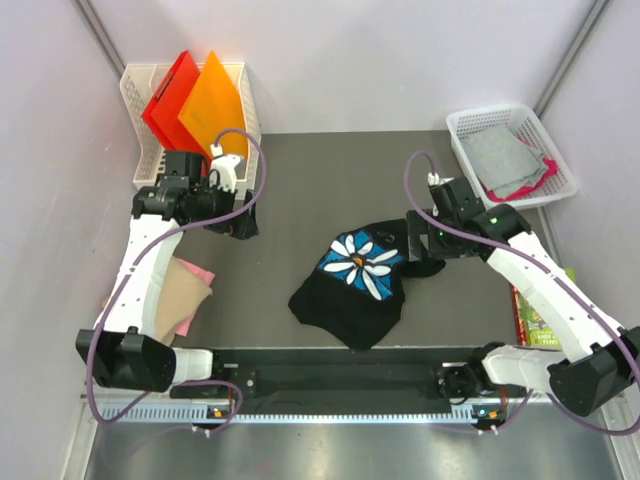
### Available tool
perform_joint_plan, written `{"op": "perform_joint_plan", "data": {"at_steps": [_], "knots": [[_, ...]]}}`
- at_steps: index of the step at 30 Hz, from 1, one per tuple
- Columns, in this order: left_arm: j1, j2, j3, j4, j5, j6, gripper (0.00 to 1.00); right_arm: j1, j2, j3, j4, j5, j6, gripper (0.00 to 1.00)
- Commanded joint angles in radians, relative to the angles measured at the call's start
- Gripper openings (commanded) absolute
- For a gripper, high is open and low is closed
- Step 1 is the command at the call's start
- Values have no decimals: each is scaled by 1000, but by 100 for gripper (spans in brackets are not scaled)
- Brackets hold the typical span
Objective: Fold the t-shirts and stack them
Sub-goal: Flatten out the tshirt
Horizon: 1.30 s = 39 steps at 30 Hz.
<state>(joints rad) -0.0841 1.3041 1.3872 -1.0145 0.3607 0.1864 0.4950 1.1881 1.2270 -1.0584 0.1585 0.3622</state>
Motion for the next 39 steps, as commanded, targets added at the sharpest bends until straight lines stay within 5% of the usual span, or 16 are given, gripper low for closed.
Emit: {"op": "perform_joint_plan", "data": {"at_steps": [1,8,12,21,24,28,30,39], "knots": [[-12,17,1,17,55,27,99,-1,-21,-29,75,-16,0,100],[-92,40,-8,31,20,33,99,-18,103,-43,162,39,-54,100],[-94,41,-22,30,17,31,99,-19,201,-11,215,38,-80,79],[-94,0,-65,8,-8,68,99,-64,392,42,324,-94,-71,84],[-94,-8,-68,7,-22,73,99,-81,430,46,344,-186,-39,78],[-95,-12,-74,7,-35,77,99,-85,443,16,367,-292,7,51],[-95,-16,-77,8,-37,77,99,-84,446,5,373,-321,30,47],[-94,1,-59,8,-25,77,99,-84,496,-15,350,-294,-14,67]]}}
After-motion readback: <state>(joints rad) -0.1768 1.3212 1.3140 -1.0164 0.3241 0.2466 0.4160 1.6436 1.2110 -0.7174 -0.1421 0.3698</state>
